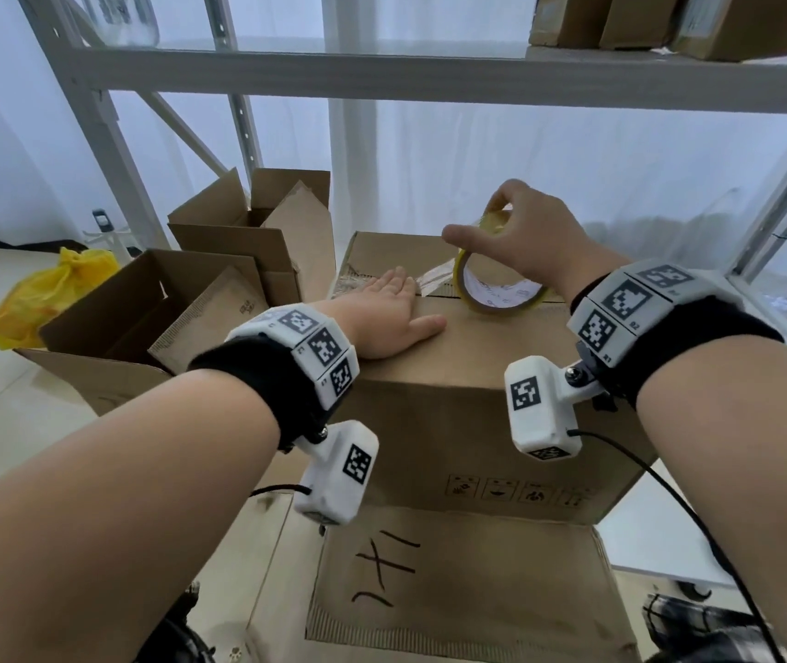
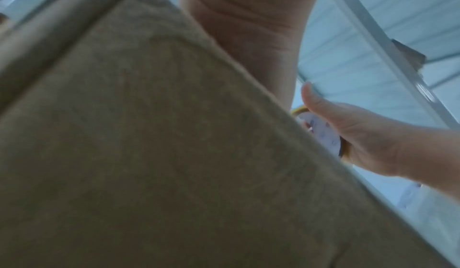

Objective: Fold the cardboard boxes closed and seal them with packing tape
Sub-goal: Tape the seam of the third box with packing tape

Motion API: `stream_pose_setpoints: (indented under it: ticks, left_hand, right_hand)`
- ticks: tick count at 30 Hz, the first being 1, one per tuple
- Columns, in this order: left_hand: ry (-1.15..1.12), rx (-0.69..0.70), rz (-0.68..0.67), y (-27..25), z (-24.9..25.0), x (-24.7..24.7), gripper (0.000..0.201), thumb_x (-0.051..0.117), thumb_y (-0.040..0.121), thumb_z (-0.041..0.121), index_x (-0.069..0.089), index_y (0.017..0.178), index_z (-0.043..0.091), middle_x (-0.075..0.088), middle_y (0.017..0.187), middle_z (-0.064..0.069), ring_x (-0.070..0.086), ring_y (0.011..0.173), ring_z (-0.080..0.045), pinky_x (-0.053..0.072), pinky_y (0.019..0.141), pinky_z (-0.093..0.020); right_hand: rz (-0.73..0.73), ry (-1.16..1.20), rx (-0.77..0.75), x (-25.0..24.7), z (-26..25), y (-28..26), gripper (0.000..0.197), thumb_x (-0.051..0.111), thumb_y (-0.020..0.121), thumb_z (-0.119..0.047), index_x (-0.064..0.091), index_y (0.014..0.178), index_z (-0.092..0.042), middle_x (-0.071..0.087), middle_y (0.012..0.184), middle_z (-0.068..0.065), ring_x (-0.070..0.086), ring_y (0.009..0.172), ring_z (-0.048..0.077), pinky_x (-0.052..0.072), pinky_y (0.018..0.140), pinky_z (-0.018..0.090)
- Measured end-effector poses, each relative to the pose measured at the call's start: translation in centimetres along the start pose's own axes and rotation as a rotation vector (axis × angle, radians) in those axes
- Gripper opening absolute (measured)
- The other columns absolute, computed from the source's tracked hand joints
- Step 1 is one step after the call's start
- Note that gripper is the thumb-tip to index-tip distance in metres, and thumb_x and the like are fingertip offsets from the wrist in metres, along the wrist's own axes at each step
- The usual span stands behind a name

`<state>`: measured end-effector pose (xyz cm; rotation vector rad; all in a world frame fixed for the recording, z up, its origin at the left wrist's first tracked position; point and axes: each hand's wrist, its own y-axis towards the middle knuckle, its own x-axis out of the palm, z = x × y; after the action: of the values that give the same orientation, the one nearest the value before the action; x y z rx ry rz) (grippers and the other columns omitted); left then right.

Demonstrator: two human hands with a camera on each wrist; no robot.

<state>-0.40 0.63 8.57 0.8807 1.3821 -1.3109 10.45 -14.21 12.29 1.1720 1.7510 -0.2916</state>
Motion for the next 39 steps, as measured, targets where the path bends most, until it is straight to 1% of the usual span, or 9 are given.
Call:
stream_pose_setpoints:
  ticks: [5,8,10,16,21,25,29,34,39]
  left_hand:
    - [0.003,0.003,0.022,0.0,0.3,0.2,0.077,0.020,0.097,0.058,-0.002,0.151,0.008,-0.008,0.159,-0.009,-0.005,0.147,-0.018,-0.003,0.116,-0.028]
    - [0.009,-0.001,0.036,-0.1,0.3,0.2,0.078,0.019,0.097,0.059,-0.002,0.151,0.008,-0.007,0.160,-0.009,-0.005,0.147,-0.018,-0.002,0.117,-0.030]
    - [0.010,-0.001,0.047,-0.1,0.3,0.3,0.078,0.019,0.096,0.059,-0.001,0.151,0.008,-0.005,0.160,-0.009,-0.004,0.147,-0.018,-0.001,0.118,-0.032]
    - [0.005,0.000,0.089,-1.2,-0.3,0.3,0.074,0.026,0.098,0.055,0.009,0.151,0.007,0.003,0.159,-0.011,0.004,0.147,-0.021,0.006,0.118,-0.033]
    - [0.065,-0.035,0.103,-2.6,-1.9,0.3,0.076,0.026,0.095,0.060,0.015,0.151,0.010,0.011,0.159,-0.008,0.015,0.146,-0.021,0.016,0.118,-0.039]
    - [0.004,-0.054,0.071,-3.2,-2.6,1.9,0.077,0.020,0.096,0.059,-0.001,0.152,0.010,-0.007,0.160,-0.008,-0.005,0.147,-0.018,-0.002,0.118,-0.032]
    - [-0.024,-0.050,0.095,-3.4,-2.9,2.3,0.077,0.021,0.096,0.059,-0.002,0.152,0.011,-0.008,0.159,-0.007,-0.007,0.147,-0.016,-0.003,0.117,-0.030]
    - [-0.029,-0.035,0.126,-3.4,-3.1,2.5,0.078,0.021,0.095,0.061,0.001,0.152,0.011,-0.004,0.160,-0.006,-0.004,0.147,-0.014,-0.002,0.117,-0.030]
    - [-0.037,-0.038,0.137,-3.3,-3.3,2.6,0.080,0.021,0.094,0.064,0.003,0.152,0.012,-0.003,0.160,-0.004,-0.002,0.147,-0.014,0.000,0.119,-0.032]
  right_hand:
    - [0.006,-0.049,0.168,-0.2,4.1,-1.9,0.044,0.066,0.077,-0.054,0.051,0.099,-0.020,0.053,0.103,0.006,0.055,0.101,0.028,0.041,0.086,0.039]
    - [-0.106,-0.157,0.495,0.0,5.5,-3.0,0.077,0.045,0.063,-0.081,0.053,0.123,-0.034,0.037,0.143,0.009,0.031,0.135,0.038,0.018,0.109,0.061]
    - [-0.181,-0.173,0.545,0.3,5.4,-3.5,0.102,0.036,0.053,-0.091,0.041,0.139,-0.036,0.027,0.152,0.011,0.023,0.140,0.039,0.019,0.110,0.062]
    - [-0.237,-0.269,0.512,0.5,3.7,-4.1,0.108,0.032,0.050,-0.094,0.045,0.138,-0.033,0.037,0.146,0.007,0.030,0.135,0.034,0.032,0.104,0.051]
    - [-0.283,-0.256,0.520,1.4,1.0,-5.4,0.104,0.034,0.052,-0.088,0.046,0.137,-0.028,0.042,0.142,0.011,0.033,0.134,0.039,0.030,0.104,0.057]
    - [-0.028,-0.153,0.273,1.8,-1.0,-6.6,0.086,0.062,0.080,-0.045,0.017,0.150,-0.023,0.030,0.148,0.016,0.026,0.139,0.036,0.022,0.111,0.051]
    - [0.010,0.005,-0.053,2.7,-3.7,-5.8,0.083,0.056,0.082,-0.005,0.018,0.151,-0.032,0.022,0.153,0.009,0.025,0.139,0.028,0.029,0.111,0.038]
    - [0.018,0.153,-0.083,3.5,-6.1,-4.5,0.047,0.060,0.086,-0.039,0.054,0.130,-0.022,0.048,0.119,0.004,0.048,0.112,0.019,0.040,0.093,0.029]
    - [0.124,0.150,0.091,3.2,-5.7,-3.2,0.046,0.059,0.085,-0.054,0.055,0.110,-0.015,0.054,0.100,-0.001,0.049,0.093,0.017,0.035,0.077,0.027]
